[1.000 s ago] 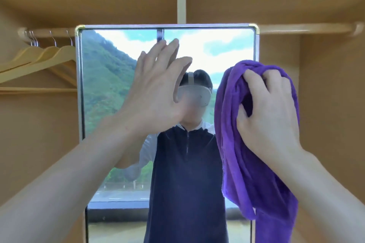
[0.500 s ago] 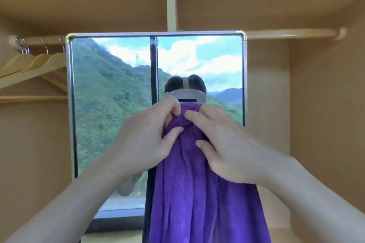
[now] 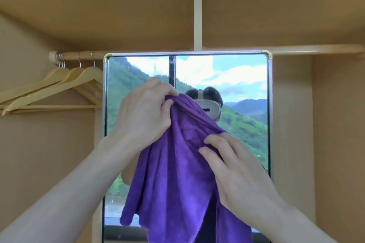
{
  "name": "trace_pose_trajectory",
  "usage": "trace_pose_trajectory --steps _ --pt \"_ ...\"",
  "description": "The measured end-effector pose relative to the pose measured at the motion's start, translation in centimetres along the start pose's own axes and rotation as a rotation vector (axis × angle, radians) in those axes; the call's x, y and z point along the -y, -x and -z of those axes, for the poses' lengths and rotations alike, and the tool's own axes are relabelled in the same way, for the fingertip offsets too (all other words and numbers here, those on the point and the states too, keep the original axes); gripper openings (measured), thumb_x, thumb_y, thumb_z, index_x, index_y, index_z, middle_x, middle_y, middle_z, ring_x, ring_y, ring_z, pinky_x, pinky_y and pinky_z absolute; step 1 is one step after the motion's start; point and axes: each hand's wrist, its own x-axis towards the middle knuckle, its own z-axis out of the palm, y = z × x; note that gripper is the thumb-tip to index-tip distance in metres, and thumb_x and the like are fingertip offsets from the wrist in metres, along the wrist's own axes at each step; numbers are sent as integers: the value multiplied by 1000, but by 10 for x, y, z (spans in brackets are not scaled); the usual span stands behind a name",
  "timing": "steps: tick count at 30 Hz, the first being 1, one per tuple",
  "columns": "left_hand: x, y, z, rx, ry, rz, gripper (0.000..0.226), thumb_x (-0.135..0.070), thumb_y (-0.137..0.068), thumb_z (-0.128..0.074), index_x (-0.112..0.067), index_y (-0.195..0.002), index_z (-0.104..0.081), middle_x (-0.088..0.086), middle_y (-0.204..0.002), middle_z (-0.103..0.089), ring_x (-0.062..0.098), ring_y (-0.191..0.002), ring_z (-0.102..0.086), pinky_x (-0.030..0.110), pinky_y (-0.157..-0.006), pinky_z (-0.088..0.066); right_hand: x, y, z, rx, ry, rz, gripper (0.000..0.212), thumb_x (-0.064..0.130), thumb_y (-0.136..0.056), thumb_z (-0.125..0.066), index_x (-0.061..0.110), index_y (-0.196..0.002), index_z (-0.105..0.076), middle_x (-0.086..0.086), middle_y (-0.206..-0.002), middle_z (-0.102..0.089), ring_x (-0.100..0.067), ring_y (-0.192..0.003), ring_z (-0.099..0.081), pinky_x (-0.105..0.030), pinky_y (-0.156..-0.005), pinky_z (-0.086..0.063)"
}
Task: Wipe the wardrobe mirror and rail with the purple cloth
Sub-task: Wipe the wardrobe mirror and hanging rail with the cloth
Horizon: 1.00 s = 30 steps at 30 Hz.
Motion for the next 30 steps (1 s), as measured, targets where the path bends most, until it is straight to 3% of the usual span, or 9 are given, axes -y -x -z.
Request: trace_pose_trajectory --steps 2,4,7,10,12,15,22,27,30 --pt "-1 -2 0 -43 13 104 19 -6 -87 -67 -19 -99 -76 -19 -74 -43 17 -73 -53 37 -70 -49 2 8 -3 4 50 7 57 2 -69 -59 8 -126 -65 -8 -139 -56 -30 -133 -46 -49 -113 -33" --pt "-4 0 -1 -72 64 180 20 -3 -87 -67 -18 -97 -76 -9 -79 -53 20 -70 -60 43 -74 -54 4 12 -4 4 71 -14 65 1 -73 -48 8 -137 -56 -8 -147 -51 -31 -142 -41 -50 -117 -28" --pt "-11 14 -8 -115 185 165 26 2 -89 -60 -15 -106 -70 -6 -96 -55 22 -78 -68 45 -77 -56 8 3 -1 30 -7 -162 97 -7 -61 -74 11 -150 -41 -9 -155 -44 -29 -146 -36 -42 -123 -25" --pt "-16 37 -18 -40 251 67 39 -13 -89 -63 -20 -126 -52 -9 -121 -50 13 -110 -58 33 -98 -49 4 -18 7 47 8 -286 109 -5 -56 -82 11 -155 -38 -11 -163 -36 -25 -149 -33 -39 -124 -24" --pt "-8 47 -24 68 112 -26 52 -33 -87 -66 -21 -133 -46 -2 -144 -44 18 -132 -43 30 -116 -35 -2 -31 12 37 36 -293 105 -5 -63 -81 9 -157 -36 -11 -164 -34 -25 -151 -33 -38 -126 -20" --pt "16 37 -22 152 -117 -132 69 -51 -89 -61 -19 -147 -44 7 -162 -31 26 -149 -26 40 -121 -23 -13 -56 20 12 67 -288 100 -3 -66 -78 8 -157 -35 -11 -164 -34 -26 -151 -34 -40 -126 -18" --pt "63 -28 2 152 -272 -239 76 -60 -94 -44 -17 -156 -36 11 -168 -22 30 -156 -16 44 -127 -11 -26 -125 26 -136 33 -233 81 -2 -75 -61 4 -153 -40 -14 -163 -34 -31 -150 -34 -42 -127 -18" --pt "76 -15 1 155 -309 -232 75 -57 -99 -35 -17 -161 -24 10 -171 -13 28 -158 -5 45 -128 -7 -25 -130 15 -171 53 -112 79 -3 -75 -55 3 -153 -42 -14 -161 -38 -33 -150 -35 -45 -125 -23" --pt "80 8 -6 184 -299 -231 76 -58 -100 -33 -15 -161 -24 13 -169 -17 29 -158 -5 46 -128 -7 -25 -112 8 -118 46 -2 71 -3 -81 -51 3 -152 -43 -13 -161 -39 -32 -151 -33 -50 -122 -29"
